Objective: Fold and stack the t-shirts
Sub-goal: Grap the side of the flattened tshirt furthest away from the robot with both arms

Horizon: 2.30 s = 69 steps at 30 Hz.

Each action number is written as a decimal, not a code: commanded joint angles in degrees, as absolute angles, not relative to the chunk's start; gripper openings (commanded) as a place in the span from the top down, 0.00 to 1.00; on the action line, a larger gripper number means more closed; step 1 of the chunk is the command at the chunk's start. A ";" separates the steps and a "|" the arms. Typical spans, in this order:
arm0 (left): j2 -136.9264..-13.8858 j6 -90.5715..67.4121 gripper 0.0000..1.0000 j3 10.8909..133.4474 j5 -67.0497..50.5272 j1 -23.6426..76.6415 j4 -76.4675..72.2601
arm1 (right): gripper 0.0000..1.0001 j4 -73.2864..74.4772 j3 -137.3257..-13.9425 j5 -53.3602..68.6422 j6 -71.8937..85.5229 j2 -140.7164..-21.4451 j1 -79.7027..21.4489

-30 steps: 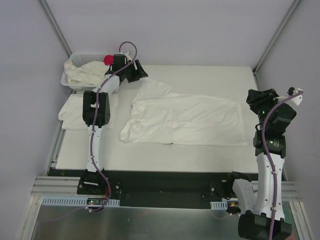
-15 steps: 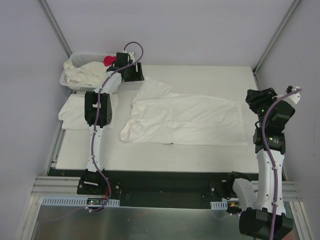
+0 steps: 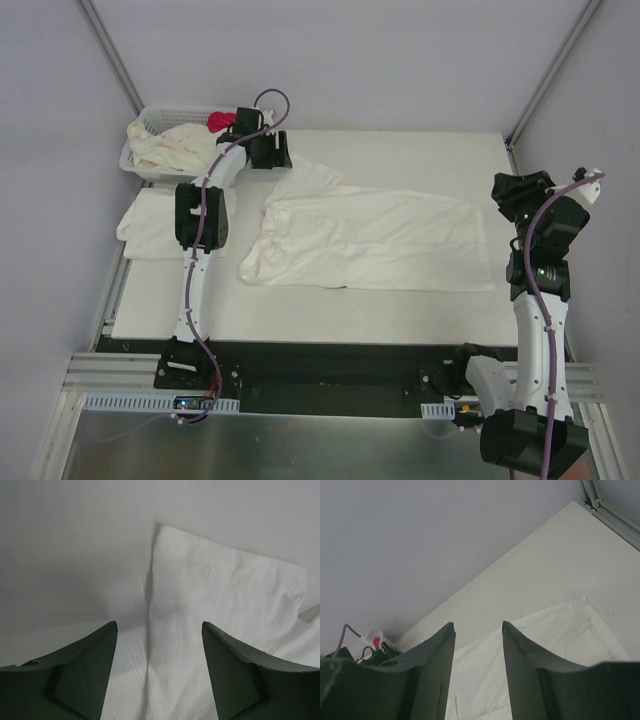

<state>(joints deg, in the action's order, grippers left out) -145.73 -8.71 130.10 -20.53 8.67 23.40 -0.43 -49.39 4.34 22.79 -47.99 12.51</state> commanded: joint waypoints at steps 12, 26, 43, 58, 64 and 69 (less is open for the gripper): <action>-149.50 -15.03 0.33 136.58 -28.12 9.32 23.64 | 0.55 -5.53 -50.98 5.01 24.08 -49.04 13.10; -151.79 -19.95 0.34 137.90 -29.97 10.55 19.43 | 0.55 -5.98 -50.27 5.80 24.44 -48.43 13.45; -149.06 -20.74 0.59 130.61 -29.97 10.72 17.14 | 0.55 -3.78 -51.68 3.60 22.50 -47.11 14.33; -145.90 -20.39 0.98 127.19 -29.71 10.81 17.14 | 0.55 -4.22 -50.27 4.39 23.73 -46.23 14.68; -141.07 -18.99 1.00 120.52 -28.21 10.99 17.14 | 0.55 -4.57 -49.57 5.89 25.05 -46.93 14.68; -135.36 -18.02 1.00 113.48 -26.81 11.77 17.14 | 0.55 -4.22 -49.31 7.21 26.28 -48.07 14.68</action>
<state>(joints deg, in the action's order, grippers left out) -142.61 -20.14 117.78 -28.88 10.63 15.46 -2.33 -49.39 5.34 24.64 -47.46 14.17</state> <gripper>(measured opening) 0.006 0.449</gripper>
